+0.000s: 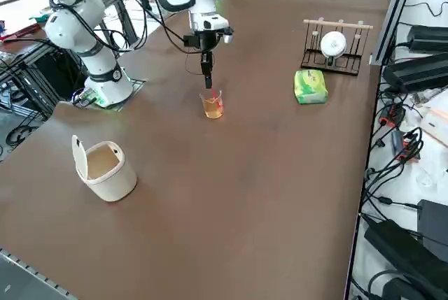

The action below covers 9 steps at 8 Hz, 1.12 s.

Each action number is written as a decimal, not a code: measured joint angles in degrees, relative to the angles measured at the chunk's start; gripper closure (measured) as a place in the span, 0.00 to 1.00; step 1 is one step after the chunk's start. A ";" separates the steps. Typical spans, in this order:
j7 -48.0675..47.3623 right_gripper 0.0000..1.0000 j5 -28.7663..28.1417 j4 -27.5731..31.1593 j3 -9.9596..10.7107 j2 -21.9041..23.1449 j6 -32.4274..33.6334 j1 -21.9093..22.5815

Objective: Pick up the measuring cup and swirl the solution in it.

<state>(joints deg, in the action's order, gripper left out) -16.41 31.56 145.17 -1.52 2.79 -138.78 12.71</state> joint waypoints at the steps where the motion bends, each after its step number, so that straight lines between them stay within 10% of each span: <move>1: 0.00 0.97 -0.01 -0.27 0.31 -0.19 0.17 -0.10; 9: 10.48 0.97 -14.93 -8.08 1.11 -1.82 11.29 -1.37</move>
<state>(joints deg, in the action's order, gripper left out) -5.93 16.63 137.09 -0.41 0.96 -127.49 11.34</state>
